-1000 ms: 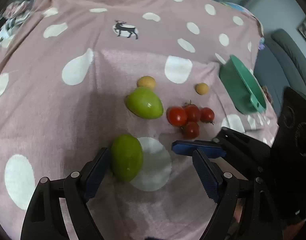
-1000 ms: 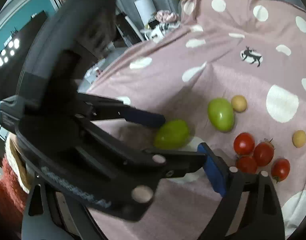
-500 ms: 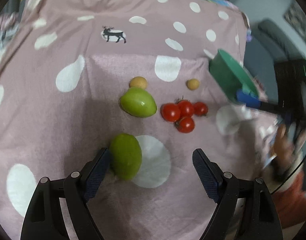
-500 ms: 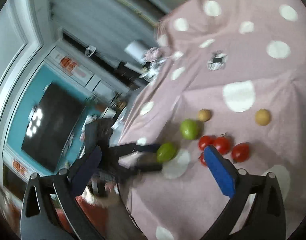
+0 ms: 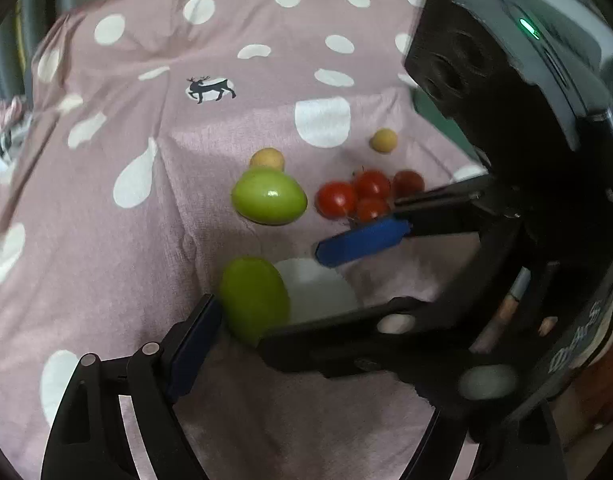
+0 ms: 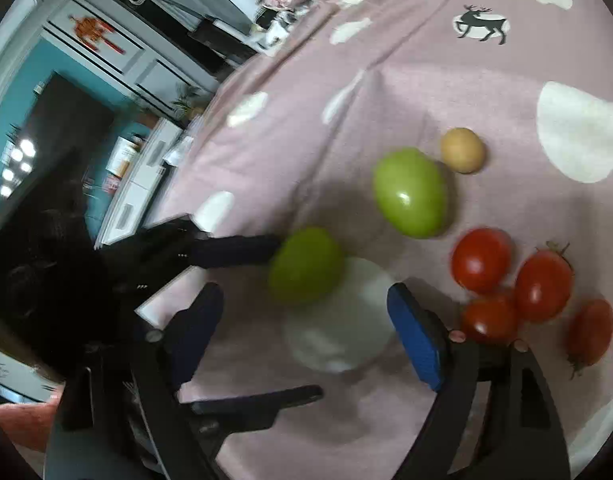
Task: Organize fruits
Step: 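Close the right tool on the green fruit beside the tomatoes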
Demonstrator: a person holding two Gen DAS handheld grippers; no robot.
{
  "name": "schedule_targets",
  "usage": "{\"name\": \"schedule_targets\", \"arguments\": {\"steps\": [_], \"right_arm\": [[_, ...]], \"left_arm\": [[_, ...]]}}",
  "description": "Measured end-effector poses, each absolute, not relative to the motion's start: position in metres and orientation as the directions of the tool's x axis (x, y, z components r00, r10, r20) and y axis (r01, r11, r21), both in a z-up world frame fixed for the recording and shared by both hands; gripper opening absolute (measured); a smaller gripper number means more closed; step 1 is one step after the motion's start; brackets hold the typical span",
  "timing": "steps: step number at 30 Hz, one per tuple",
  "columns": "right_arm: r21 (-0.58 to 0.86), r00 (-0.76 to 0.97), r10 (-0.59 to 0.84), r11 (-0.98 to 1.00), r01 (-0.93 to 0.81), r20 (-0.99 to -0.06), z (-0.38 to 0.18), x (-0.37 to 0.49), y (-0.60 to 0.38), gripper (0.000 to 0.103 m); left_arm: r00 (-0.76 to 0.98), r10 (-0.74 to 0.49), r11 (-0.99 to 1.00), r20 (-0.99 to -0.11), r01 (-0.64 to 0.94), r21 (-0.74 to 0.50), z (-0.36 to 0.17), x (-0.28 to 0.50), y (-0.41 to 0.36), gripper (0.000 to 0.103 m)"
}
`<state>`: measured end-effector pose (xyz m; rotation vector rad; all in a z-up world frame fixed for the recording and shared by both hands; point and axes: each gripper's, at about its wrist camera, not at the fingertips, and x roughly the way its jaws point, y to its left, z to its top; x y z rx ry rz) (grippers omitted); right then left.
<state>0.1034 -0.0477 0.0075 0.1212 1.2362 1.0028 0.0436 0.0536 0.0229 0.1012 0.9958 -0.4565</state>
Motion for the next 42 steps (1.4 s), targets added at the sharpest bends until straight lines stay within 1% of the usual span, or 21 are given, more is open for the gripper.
{"name": "schedule_targets", "arguments": {"steps": [2,4,6,7,8,9,10,11,12,14,15,16,17,18,20,21,24,27,34,36,42], "right_arm": [[0.575,-0.003,0.690,0.601,-0.556,-0.724,0.008,0.105,-0.049,0.081],[0.550,0.025,0.676,0.620,-0.560,-0.736,0.007,0.107,-0.045,0.075],[0.518,0.051,0.658,0.635,-0.573,-0.751,0.006,0.107,-0.041,0.059],[0.524,0.047,0.664,0.629,-0.575,-0.746,0.004,0.107,-0.041,0.057],[0.544,0.026,0.677,0.614,-0.572,-0.736,0.002,0.107,-0.040,0.051],[0.565,0.005,0.690,0.597,-0.569,-0.724,0.001,0.107,-0.041,0.046],[0.578,0.004,0.702,0.590,-0.563,-0.712,0.001,0.107,-0.042,0.044],[0.587,-0.001,0.710,0.582,-0.563,-0.704,0.001,0.108,-0.043,0.042],[0.593,-0.003,0.717,0.575,-0.564,-0.698,0.000,0.109,-0.044,0.042],[0.620,-0.004,0.738,0.565,-0.544,-0.675,0.000,0.113,-0.048,0.038],[0.646,-0.002,0.757,0.556,-0.522,-0.653,0.000,0.117,-0.053,0.035],[0.673,-0.003,0.774,0.548,-0.497,-0.633,-0.002,0.120,-0.058,0.033],[0.676,-0.003,0.775,0.550,-0.491,-0.632,-0.001,0.123,-0.056,0.028],[0.661,0.003,0.763,0.562,-0.498,-0.647,-0.001,0.123,-0.055,0.025],[0.659,-0.010,0.760,0.557,-0.506,-0.650,0.000,0.122,-0.054,0.026],[0.666,-0.027,0.760,0.552,-0.502,-0.650,0.000,0.122,-0.054,0.030],[0.679,-0.056,0.751,0.559,-0.475,-0.658,-0.004,0.123,-0.051,0.036],[0.673,-0.055,0.748,0.560,-0.483,-0.662,-0.004,0.120,-0.046,0.040],[0.652,-0.011,0.758,0.554,-0.518,-0.652,0.004,0.116,-0.052,0.034],[0.643,0.000,0.757,0.555,-0.527,-0.653,0.007,0.114,-0.054,0.031],[0.669,0.013,0.784,0.538,-0.513,-0.621,0.014,0.116,-0.068,0.030]], "left_arm": [[0.473,-0.295,0.902,-0.830,0.426,-0.078,0.020,0.042,0.049,0.084],[0.487,-0.284,0.907,-0.826,0.416,-0.067,0.019,0.042,0.048,0.084],[0.491,-0.293,0.919,-0.821,0.381,-0.100,0.020,0.049,0.053,0.084],[0.492,-0.295,0.924,-0.819,0.364,-0.114,0.021,0.052,0.055,0.084],[0.495,-0.295,0.929,-0.817,0.347,-0.125,0.021,0.055,0.057,0.084],[0.499,-0.282,0.934,-0.819,0.337,-0.116,0.021,0.057,0.057,0.081],[0.510,-0.252,0.941,-0.822,0.329,-0.084,0.020,0.057,0.055,0.072],[0.522,-0.218,0.946,-0.824,0.321,-0.046,0.019,0.057,0.054,0.069],[0.527,-0.203,0.948,-0.825,0.316,-0.032,0.019,0.056,0.054,0.063],[0.536,-0.178,0.956,-0.825,0.294,-0.016,0.019,0.056,0.057,0.049],[0.539,-0.172,0.960,-0.825,0.279,-0.018,0.019,0.057,0.061,0.039],[0.539,-0.187,0.961,-0.822,0.272,-0.040,0.019,0.058,0.065,0.038],[0.525,-0.225,0.956,-0.821,0.280,-0.083,0.018,0.059,0.068,0.038],[0.516,-0.233,0.956,-0.825,0.278,-0.096,0.017,0.061,0.069,0.038],[0.502,-0.230,0.954,-0.834,0.286,-0.091,0.017,0.064,0.067,0.038],[0.496,-0.224,0.953,-0.839,0.291,-0.083,0.016,0.065,0.066,0.038],[0.467,-0.223,0.954,-0.856,0.287,-0.092,0.014,0.069,0.064,0.038],[0.474,-0.189,0.956,-0.860,0.287,-0.052,0.015,0.067,0.059,0.038],[0.480,-0.202,0.965,-0.854,0.247,-0.090,0.017,0.062,0.064,0.038],[0.469,-0.194,0.967,-0.862,0.241,-0.086,0.018,0.063,0.062,0.037],[0.501,-0.212,0.964,-0.839,0.246,-0.097,0.032,0.059,0.055,0.037]]}}
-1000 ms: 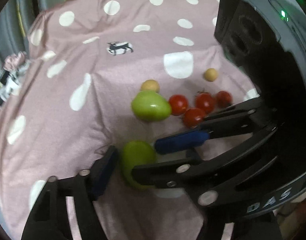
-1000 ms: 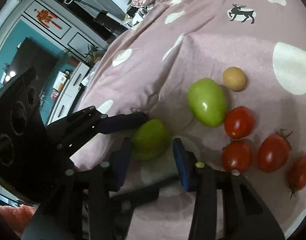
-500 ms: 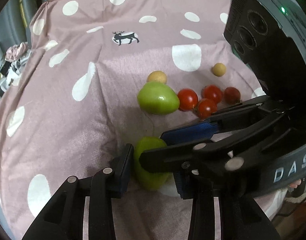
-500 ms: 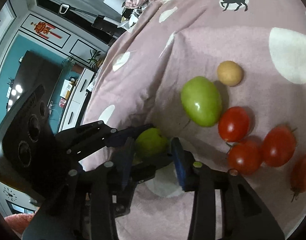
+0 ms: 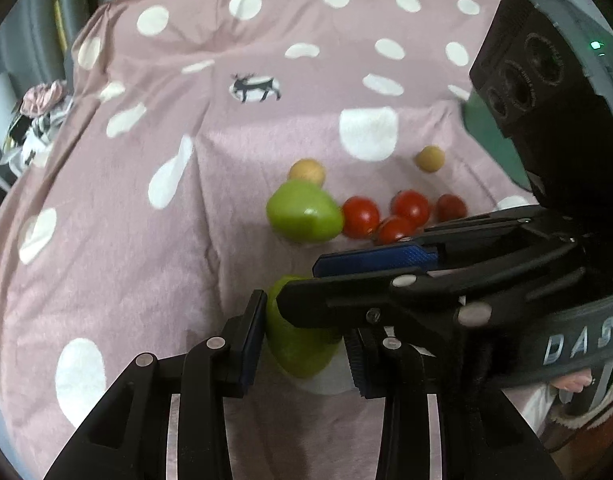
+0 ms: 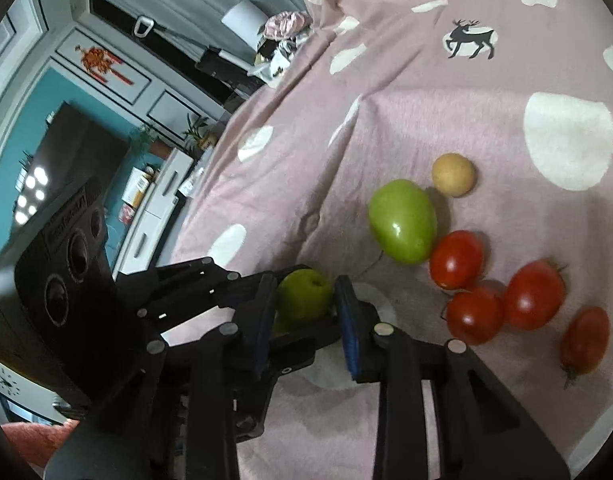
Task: Organize fruits
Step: 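Close the right tool on the green fruit beside the tomatoes, then carry the green fruit over the teal bowl and open the right tool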
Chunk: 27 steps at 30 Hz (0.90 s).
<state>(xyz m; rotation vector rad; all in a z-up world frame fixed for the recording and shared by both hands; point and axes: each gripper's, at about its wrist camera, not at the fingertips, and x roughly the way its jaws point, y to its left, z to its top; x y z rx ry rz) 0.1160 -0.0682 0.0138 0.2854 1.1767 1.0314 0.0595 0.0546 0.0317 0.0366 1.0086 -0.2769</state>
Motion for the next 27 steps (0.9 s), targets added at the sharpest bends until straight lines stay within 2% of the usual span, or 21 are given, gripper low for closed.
{"name": "schedule_targets", "arguments": {"steps": [6,9,11,16,18,27], "right_arm": [[0.725,-0.040,0.792,0.536,-0.433,-0.610,0.005,0.125,-0.079,0.039],[0.713,-0.049,0.784,0.534,-0.454,-0.619,0.008,0.120,-0.080,0.047],[0.727,-0.029,0.803,0.524,-0.444,-0.596,0.013,0.120,-0.086,0.041],[0.714,0.042,0.810,0.538,-0.448,-0.585,0.030,0.126,-0.113,0.038],[0.707,0.091,0.806,0.561,-0.430,-0.584,0.038,0.131,-0.132,0.034],[0.682,0.401,0.754,0.650,-0.336,-0.521,0.097,0.147,-0.278,0.033]], "left_arm": [[0.519,-0.158,0.968,-0.840,0.248,-0.029,0.032,0.056,0.041,0.037],[0.526,-0.200,0.962,-0.826,0.263,-0.066,0.041,0.055,0.040,0.037],[0.553,-0.187,0.961,-0.812,0.274,-0.035,0.050,0.052,0.034,0.037],[0.564,-0.220,0.952,-0.796,0.303,-0.048,0.065,0.055,0.015,0.037],[0.575,-0.242,0.944,-0.782,0.326,-0.053,0.075,0.060,-0.003,0.037],[0.595,-0.379,0.841,-0.709,0.541,0.005,0.130,0.086,-0.134,0.037]]}}
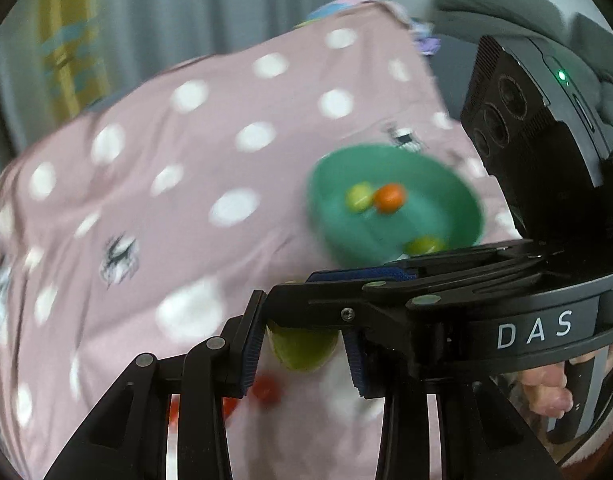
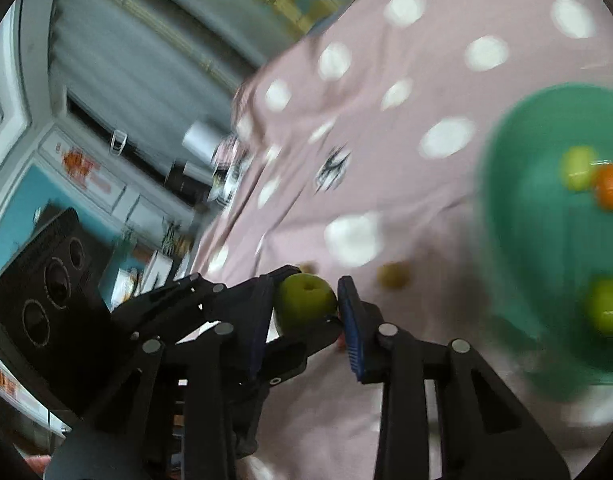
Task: Organize fruits
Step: 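Carry the green fruit over the teal bowl and open the right tool, then move the left tool to the large green fruit and close on it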
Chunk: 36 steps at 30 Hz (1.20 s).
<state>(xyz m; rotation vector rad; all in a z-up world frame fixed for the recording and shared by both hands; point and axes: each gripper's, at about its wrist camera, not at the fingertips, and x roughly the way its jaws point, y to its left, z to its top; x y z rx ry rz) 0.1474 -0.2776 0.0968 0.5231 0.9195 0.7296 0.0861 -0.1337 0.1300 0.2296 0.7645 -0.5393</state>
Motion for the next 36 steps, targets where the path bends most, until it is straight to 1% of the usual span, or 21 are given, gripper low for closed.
{"name": "schedule_targets", "arguments": {"steps": [3,8,12,14,15,16,17,18,19,20,21,22,23,24,26,29,32,34,36], "right_arm": [[0.670,0.508,0.708,0.680,-0.299,-0.491,0.111,0.146,-0.329,0.033],[0.729,0.644,0.637,0.662,-0.175,-0.423,0.090,0.144,-0.399,0.032],[0.754,0.655,0.603,0.653,-0.075,-0.457,0.068,0.147,-0.421,0.031],[0.733,0.649,0.579,0.678,-0.046,-0.494,0.064,0.148,-0.425,0.031],[0.713,0.646,0.557,0.700,-0.027,-0.522,0.063,0.147,-0.423,0.033],[0.713,0.643,0.551,0.701,-0.011,-0.532,0.062,0.146,-0.422,0.034],[0.720,0.637,0.552,0.694,0.006,-0.538,0.060,0.146,-0.422,0.039],[0.723,0.635,0.549,0.691,0.022,-0.543,0.059,0.146,-0.422,0.050],[0.722,0.653,0.536,0.691,0.025,-0.536,0.061,0.144,-0.424,0.058],[0.730,0.671,0.531,0.684,0.023,-0.518,0.064,0.141,-0.426,0.076],[0.742,0.684,0.535,0.670,0.013,-0.495,0.067,0.138,-0.429,0.089],[0.756,0.697,0.538,0.655,0.008,-0.474,0.070,0.136,-0.432,0.092],[0.765,0.701,0.542,0.644,0.007,-0.463,0.073,0.134,-0.433,0.099],[0.779,0.706,0.549,0.627,0.006,-0.447,0.075,0.132,-0.435,0.103],[0.811,0.714,0.570,0.585,-0.004,-0.407,0.078,0.128,-0.439,0.103],[0.824,0.706,0.592,0.567,-0.021,-0.390,0.084,0.122,-0.439,0.103],[0.785,0.698,0.583,0.617,-0.049,-0.415,0.093,0.117,-0.424,0.103],[0.747,0.676,0.584,0.661,-0.074,-0.449,0.098,0.113,-0.406,0.103],[0.697,0.639,0.589,0.708,-0.112,-0.495,0.101,0.110,-0.383,0.103]], "left_arm": [[0.578,-0.434,0.797,-0.691,0.604,0.005,0.143,0.095,-0.177,0.037],[0.560,-0.483,0.735,-0.673,0.677,0.035,0.145,0.113,-0.239,0.037],[0.516,-0.484,0.719,-0.707,0.695,0.016,0.124,0.127,-0.261,0.037],[0.515,-0.492,0.712,-0.702,0.702,0.015,0.116,0.127,-0.266,0.037],[0.520,-0.487,0.713,-0.702,0.700,0.024,0.112,0.127,-0.266,0.037],[0.537,-0.469,0.727,-0.701,0.685,0.039,0.109,0.129,-0.268,0.037],[0.552,-0.447,0.745,-0.704,0.665,0.048,0.106,0.132,-0.269,0.037],[0.565,-0.429,0.764,-0.705,0.643,0.050,0.105,0.135,-0.269,0.038],[0.560,-0.430,0.774,-0.708,0.632,0.031,0.104,0.137,-0.266,0.047],[0.544,-0.441,0.777,-0.714,0.629,-0.001,0.106,0.138,-0.261,0.056],[0.529,-0.456,0.777,-0.716,0.628,-0.030,0.107,0.139,-0.258,0.076],[0.519,-0.475,0.776,-0.710,0.627,-0.061,0.109,0.139,-0.253,0.086],[0.532,-0.477,0.785,-0.700,0.616,-0.066,0.112,0.138,-0.248,0.088],[0.546,-0.477,0.792,-0.689,0.606,-0.068,0.116,0.136,-0.240,0.093],[0.547,-0.490,0.795,-0.679,0.599,-0.092,0.119,0.133,-0.228,0.098],[0.522,-0.508,0.805,-0.685,0.570,-0.163,0.119,0.127,-0.201,0.099],[0.486,-0.484,0.838,-0.727,0.498,-0.225,0.110,0.116,-0.156,0.099],[0.467,-0.462,0.863,-0.754,0.431,-0.263,0.102,0.112,-0.125,0.099],[0.460,-0.465,0.874,-0.756,0.378,-0.306,0.096,0.101,-0.082,0.099]]}}
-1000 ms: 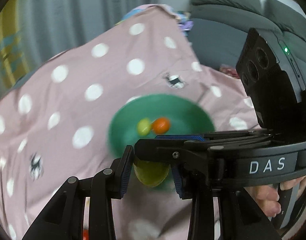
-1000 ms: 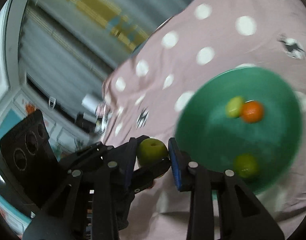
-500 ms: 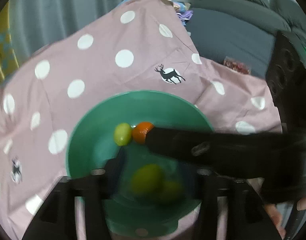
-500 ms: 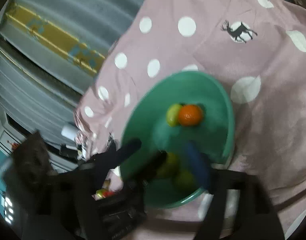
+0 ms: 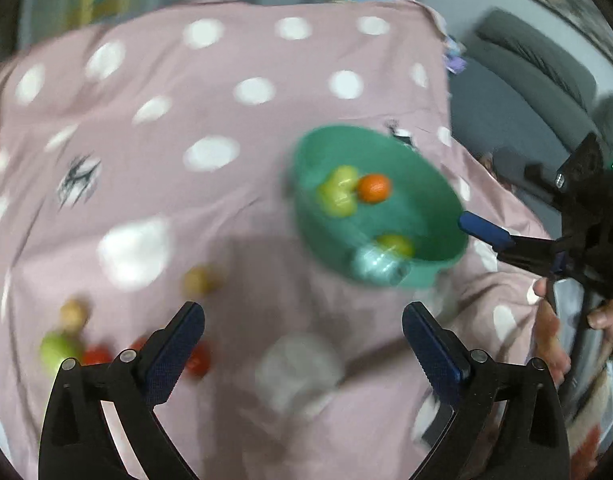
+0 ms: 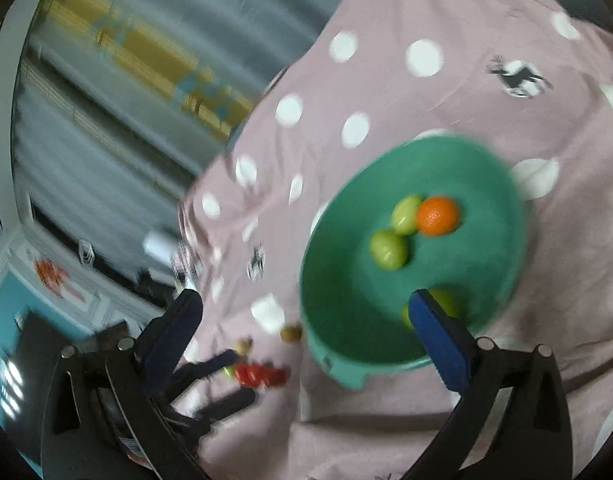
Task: Organize fruits
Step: 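Move the left tool to the large green fruit and close on it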
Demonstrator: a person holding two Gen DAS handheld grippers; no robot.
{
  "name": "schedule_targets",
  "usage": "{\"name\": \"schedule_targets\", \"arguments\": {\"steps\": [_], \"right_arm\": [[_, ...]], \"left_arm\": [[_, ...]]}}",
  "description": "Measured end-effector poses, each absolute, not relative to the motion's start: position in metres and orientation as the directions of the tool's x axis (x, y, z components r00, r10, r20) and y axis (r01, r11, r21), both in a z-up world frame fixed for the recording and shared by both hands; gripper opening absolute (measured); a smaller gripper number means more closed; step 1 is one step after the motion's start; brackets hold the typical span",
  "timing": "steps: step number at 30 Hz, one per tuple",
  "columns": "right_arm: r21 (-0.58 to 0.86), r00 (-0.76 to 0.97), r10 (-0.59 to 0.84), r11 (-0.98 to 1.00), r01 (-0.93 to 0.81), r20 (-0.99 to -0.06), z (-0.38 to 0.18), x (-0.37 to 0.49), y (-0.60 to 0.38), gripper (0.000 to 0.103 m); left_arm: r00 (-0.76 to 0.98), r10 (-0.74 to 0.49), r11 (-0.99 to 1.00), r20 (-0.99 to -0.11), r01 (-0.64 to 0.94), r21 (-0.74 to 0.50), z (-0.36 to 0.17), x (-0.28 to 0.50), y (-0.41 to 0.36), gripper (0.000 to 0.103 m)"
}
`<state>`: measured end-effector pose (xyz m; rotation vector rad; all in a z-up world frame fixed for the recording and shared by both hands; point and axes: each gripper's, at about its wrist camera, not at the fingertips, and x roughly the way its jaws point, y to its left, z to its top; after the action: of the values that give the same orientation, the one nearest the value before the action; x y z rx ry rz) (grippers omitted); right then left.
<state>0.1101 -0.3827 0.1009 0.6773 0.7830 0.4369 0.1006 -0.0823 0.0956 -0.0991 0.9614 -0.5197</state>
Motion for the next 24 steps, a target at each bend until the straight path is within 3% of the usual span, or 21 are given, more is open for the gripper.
{"name": "schedule_targets", "arguments": {"steps": [4,9,13,16,17,18,20,24], "right_arm": [[0.596,0.567,0.579,0.782,-0.183,-0.585,0.085,0.103,-0.327,0.103],[0.408,0.653,0.464,0.878,-0.249,-0.599,0.090,0.088,-0.268,0.103],[0.413,0.632,0.561,0.826,-0.384,-0.534,0.093,0.094,-0.229,0.103],[0.270,0.625,0.510,0.855,-0.443,-0.591,0.087,0.106,-0.185,0.103],[0.230,0.611,0.499,0.855,-0.466,-0.615,0.084,0.110,-0.173,0.098],[0.148,0.614,0.451,0.865,-0.479,-0.647,0.073,0.112,-0.151,0.082],[0.045,0.599,0.415,0.845,-0.533,-0.685,0.061,0.114,-0.126,0.073],[0.057,0.492,0.472,0.761,-0.646,-0.731,0.052,0.112,-0.112,0.074]], "left_arm": [[0.511,-0.368,0.930,-0.777,0.194,-0.313,0.081,0.086,0.001,0.100],[0.568,-0.248,0.928,-0.784,-0.093,-0.361,0.055,0.101,0.082,0.100],[0.493,-0.358,0.896,-0.793,-0.057,-0.440,0.036,0.129,0.084,0.100],[0.459,-0.327,0.931,-0.826,0.007,-0.364,0.035,0.148,0.063,0.100],[0.458,-0.321,0.938,-0.829,0.033,-0.345,0.034,0.151,0.056,0.100],[0.457,-0.313,0.941,-0.832,0.032,-0.337,0.031,0.151,0.056,0.098],[0.475,-0.261,0.957,-0.840,0.016,-0.289,0.026,0.149,0.063,0.097],[0.495,-0.357,0.914,-0.792,0.010,-0.406,0.025,0.138,0.083,0.098]]}}
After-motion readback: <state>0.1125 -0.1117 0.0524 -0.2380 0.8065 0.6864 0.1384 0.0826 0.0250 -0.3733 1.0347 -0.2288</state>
